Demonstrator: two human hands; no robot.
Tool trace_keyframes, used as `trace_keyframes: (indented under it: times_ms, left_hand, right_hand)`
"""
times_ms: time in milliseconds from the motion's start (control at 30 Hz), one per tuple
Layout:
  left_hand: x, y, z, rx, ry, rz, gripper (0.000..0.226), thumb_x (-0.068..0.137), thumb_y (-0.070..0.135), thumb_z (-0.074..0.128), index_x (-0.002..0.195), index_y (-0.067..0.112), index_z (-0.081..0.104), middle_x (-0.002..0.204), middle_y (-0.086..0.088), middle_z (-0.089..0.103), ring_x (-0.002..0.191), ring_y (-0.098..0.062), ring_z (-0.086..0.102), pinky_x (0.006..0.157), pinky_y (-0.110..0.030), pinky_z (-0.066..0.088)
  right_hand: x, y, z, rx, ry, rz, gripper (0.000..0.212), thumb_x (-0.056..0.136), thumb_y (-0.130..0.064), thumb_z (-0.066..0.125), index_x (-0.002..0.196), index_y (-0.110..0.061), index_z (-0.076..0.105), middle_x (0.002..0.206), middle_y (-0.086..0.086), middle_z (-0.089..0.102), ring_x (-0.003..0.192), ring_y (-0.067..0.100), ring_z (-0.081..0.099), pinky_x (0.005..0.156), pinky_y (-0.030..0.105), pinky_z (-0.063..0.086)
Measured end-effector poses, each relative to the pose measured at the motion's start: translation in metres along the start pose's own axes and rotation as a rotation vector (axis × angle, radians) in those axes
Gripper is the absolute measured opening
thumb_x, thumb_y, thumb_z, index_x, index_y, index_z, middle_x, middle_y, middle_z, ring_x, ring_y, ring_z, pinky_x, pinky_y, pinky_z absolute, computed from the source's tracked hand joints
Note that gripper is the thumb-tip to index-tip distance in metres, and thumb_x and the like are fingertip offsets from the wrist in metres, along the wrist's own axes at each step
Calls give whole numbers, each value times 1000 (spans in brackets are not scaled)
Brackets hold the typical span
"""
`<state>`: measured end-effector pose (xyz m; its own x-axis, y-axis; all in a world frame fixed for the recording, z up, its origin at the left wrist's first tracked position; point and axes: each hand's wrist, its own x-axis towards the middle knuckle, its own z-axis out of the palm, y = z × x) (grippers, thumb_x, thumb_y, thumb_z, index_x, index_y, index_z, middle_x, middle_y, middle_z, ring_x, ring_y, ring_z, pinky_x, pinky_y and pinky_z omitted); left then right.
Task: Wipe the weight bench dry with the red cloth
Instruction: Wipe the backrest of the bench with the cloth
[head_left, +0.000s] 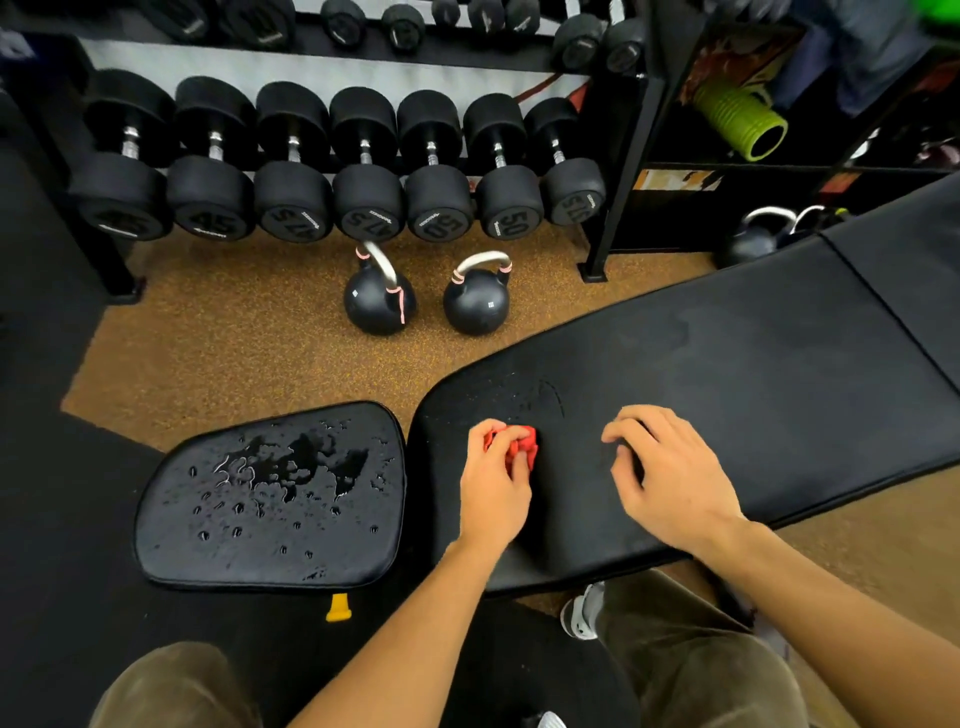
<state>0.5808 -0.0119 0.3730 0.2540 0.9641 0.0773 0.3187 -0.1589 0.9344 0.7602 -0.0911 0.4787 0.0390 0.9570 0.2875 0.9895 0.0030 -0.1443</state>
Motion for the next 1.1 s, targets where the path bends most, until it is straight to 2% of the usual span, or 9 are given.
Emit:
trace_keyframes:
  times_ms: [100, 267, 367, 467, 567, 767, 933, 1000, 1100]
  left_hand:
    - [30, 6, -1, -67, 29, -83, 25, 96, 6, 64, 113, 22, 73, 124, 7, 50, 104, 11, 55, 99, -19, 45]
    - [73, 7, -13, -146, 156, -217, 26, 97, 9, 64, 116, 25, 71, 126, 4, 53, 108, 8, 52, 105, -15, 36]
    - [102, 6, -20, -127, 155, -285, 22, 99, 14, 63, 117, 24, 70, 125, 4, 51, 110, -7, 54, 103, -22, 38]
    - [131, 1, -19, -50, 79, -311, 19, 97, 17, 63, 109, 28, 72, 123, 2, 57, 110, -14, 59, 101, -31, 46]
    - [149, -1, -10, 21, 31, -346, 16, 97, 19, 63, 102, 31, 72, 123, 0, 61, 103, -18, 65, 96, -34, 51]
    - [145, 22, 13, 54, -11, -235, 20, 102, 16, 59, 116, 25, 69, 130, 8, 44, 98, -10, 54, 95, -24, 42]
    - [115, 4, 11, 73, -9, -106, 23, 99, 14, 63, 116, 27, 71, 124, 16, 43, 98, 23, 47, 84, 1, 32]
    - [120, 0, 7, 72, 25, -133, 22, 99, 13, 63, 115, 26, 71, 123, 14, 45, 95, 20, 50, 88, -7, 37]
    - [138, 10, 11, 66, 53, -215, 20, 100, 13, 61, 113, 26, 70, 128, 8, 46, 90, -3, 53, 93, -24, 44]
  right_hand:
    - [31, 12, -5, -38, -9, 11, 20, 87, -10, 65, 106, -16, 66, 110, 0, 63, 108, 22, 58, 101, 34, 40]
    - [90, 33, -6, -193, -171, 24, 40, 92, -26, 64, 130, -16, 60, 128, 8, 60, 125, 30, 54, 113, 43, 36]
    - [116, 48, 0, -336, -231, 19, 52, 98, -40, 51, 144, -15, 51, 143, 10, 54, 140, 32, 44, 121, 47, 26]
    - [126, 55, 5, -464, -296, 56, 66, 99, -53, 30, 152, -16, 43, 156, 9, 44, 152, 31, 29, 125, 51, 17]
    - [124, 55, 13, -537, -310, 51, 70, 101, -56, 22, 157, -17, 37, 163, 11, 37, 156, 32, 21, 126, 53, 11]
    - [126, 55, 15, -579, -326, 37, 70, 101, -55, 20, 158, -17, 35, 164, 12, 35, 156, 32, 20, 126, 55, 9]
    - [126, 53, 15, -591, -335, 32, 71, 101, -55, 16, 159, -17, 33, 165, 12, 33, 157, 32, 18, 126, 56, 8]
    - [126, 53, 16, -593, -335, 33, 71, 101, -55, 16, 159, -17, 33, 165, 12, 33, 157, 33, 18, 126, 56, 8]
    - [127, 54, 16, -599, -338, 35, 71, 101, -55, 17, 158, -17, 33, 164, 12, 34, 157, 34, 18, 126, 56, 8]
